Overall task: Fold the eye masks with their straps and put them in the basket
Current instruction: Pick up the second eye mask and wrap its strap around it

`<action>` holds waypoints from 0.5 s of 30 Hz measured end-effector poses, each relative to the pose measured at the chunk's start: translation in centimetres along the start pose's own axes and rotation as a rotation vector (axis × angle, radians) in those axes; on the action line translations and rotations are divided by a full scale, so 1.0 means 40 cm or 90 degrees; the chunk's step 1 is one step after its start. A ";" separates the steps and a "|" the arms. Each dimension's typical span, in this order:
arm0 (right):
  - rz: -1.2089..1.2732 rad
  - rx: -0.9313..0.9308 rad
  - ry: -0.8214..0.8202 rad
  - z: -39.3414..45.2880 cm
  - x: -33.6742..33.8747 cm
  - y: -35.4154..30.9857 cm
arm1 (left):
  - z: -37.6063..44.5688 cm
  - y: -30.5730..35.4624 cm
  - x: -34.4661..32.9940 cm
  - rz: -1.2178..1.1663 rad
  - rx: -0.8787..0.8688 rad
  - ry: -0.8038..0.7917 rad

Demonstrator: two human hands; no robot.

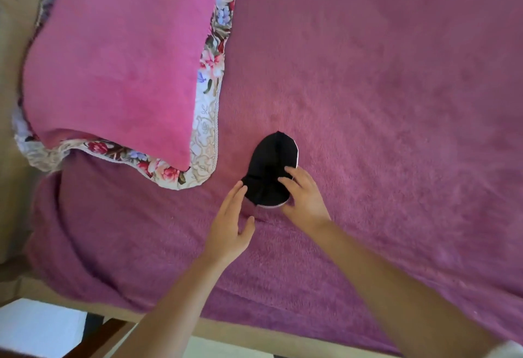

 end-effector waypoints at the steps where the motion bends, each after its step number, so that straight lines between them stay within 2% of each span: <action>1: 0.040 -0.018 0.028 0.008 0.011 -0.003 | 0.010 0.002 0.009 0.004 0.001 0.008; 5: 0.139 -0.083 0.077 0.027 0.075 -0.017 | 0.056 0.026 0.035 -0.020 0.027 0.028; 8: 0.257 -0.089 0.127 0.001 0.129 -0.031 | 0.073 0.064 0.057 -0.066 0.055 0.031; 15: 0.422 -0.010 0.149 -0.170 0.305 -0.111 | 0.011 0.281 0.122 -0.283 0.020 -0.031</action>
Point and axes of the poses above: each hand's wrist, its own z-axis towards the middle knuckle, its own x-axis out of the back of the hand, y = z × x, the point moved 3 cm from there along z, towards the middle knuckle, and after that the axes turned 15 degrees about -y, right-handed, at the moved point
